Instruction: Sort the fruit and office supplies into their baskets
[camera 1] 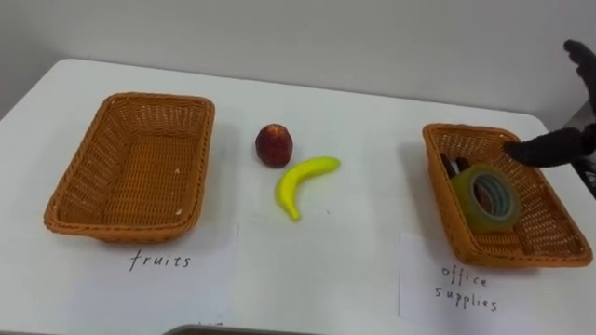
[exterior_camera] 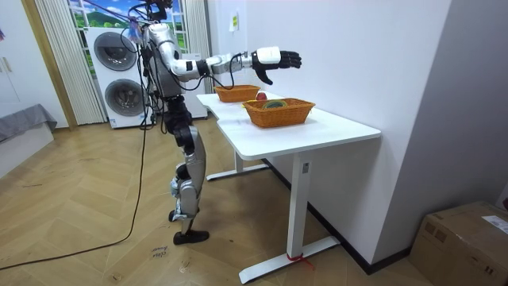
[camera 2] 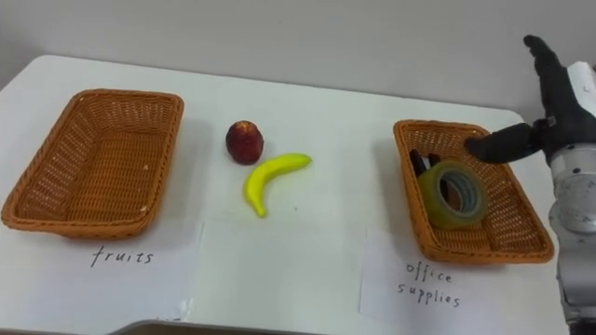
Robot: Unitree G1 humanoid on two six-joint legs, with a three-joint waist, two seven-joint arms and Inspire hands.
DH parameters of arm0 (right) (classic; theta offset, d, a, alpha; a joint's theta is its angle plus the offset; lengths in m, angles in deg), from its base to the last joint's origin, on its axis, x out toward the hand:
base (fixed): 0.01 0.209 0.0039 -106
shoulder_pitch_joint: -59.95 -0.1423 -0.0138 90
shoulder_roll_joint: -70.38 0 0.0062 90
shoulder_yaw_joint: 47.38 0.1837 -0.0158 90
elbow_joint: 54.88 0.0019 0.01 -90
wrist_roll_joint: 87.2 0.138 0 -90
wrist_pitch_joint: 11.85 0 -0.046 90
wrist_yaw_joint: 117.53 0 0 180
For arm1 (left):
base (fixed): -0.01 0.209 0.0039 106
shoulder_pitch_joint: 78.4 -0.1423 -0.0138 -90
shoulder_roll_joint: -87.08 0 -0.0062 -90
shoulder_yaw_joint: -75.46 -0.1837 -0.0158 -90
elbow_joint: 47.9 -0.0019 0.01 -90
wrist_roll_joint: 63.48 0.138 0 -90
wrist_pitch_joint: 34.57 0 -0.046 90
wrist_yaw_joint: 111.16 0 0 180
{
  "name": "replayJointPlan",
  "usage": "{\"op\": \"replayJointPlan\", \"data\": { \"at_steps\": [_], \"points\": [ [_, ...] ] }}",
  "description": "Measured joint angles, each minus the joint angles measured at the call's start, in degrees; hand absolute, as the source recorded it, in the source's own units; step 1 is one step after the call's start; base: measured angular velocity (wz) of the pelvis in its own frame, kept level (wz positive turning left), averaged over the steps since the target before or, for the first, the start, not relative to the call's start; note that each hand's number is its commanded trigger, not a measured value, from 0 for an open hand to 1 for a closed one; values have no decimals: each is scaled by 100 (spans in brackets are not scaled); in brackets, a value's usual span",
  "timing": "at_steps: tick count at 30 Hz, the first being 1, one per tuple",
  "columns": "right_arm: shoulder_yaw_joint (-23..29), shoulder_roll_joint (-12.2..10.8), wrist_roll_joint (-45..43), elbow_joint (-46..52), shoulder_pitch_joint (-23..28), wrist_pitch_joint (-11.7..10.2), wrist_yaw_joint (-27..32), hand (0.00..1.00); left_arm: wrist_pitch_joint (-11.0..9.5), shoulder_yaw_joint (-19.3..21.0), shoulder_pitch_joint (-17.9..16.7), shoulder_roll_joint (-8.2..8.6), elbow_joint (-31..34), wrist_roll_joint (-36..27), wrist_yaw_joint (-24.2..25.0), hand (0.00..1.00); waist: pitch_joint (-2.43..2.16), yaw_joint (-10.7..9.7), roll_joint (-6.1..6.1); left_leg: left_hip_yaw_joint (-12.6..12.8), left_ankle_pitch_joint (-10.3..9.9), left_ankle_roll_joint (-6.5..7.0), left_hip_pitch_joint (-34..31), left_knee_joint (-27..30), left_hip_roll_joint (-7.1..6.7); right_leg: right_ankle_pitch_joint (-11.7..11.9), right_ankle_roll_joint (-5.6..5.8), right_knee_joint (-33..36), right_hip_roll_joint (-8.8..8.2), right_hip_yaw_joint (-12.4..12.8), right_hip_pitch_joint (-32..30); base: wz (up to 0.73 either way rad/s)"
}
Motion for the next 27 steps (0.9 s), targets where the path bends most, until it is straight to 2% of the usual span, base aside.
{"op": "replayJointPlan", "data": {
  "at_steps": [6, 10, 13, 17, 22, 27],
  "points": [
    [-36, 1, -181, 181, -270, 5, -14, 0, 0, 1, -23, 2, -10, 5, 15, 0, 13, 108, 28, -12, 0, -1, 2, -48, 1, 0, 0, -8, 3, -10, 11, 0],
    [-277, 4, -176, 209, -533, 12, -13, 0, 8, -14, -23, 1, -9, 3, -26, 0, 9, 204, 24, -40, 3, -5, -7, -51, 1, 0, 0, -22, 3, -42, 11, 4],
    [-511, 4, -162, 252, -553, 15, -39, 0, 46, -15, -31, -2, -12, -6, -66, 0, -1, 279, 14, -143, 3, -5, -80, 19, -8, 0, 0, -31, -12, -180, 13, 18],
    [-537, 3, -160, 252, -584, 26, -92, 0, 58, -13, -24, -2, -14, -2, -65, 0, -13, 349, -1, -318, 5, -3, -187, 73, -39, 0, 1, -40, -38, -336, 18, 23],
    [-744, 4, -160, 252, -625, 65, -113, 0, 160, -11, -28, 7, 4, -2, -73, 0, -17, 422, -6, -412, 10, 6, -225, 85, -71, -2, 4, -44, -69, -460, 39, 14],
    [-926, 4, -169, 252, -624, 124, -315, 0, 160, -2, -47, -23, 7, -2, -71, 0, -23, 529, -47, -504, 17, 18, -290, 98, -92, -5, 9, -42, -103, -649, 52, 11]
  ]
}}
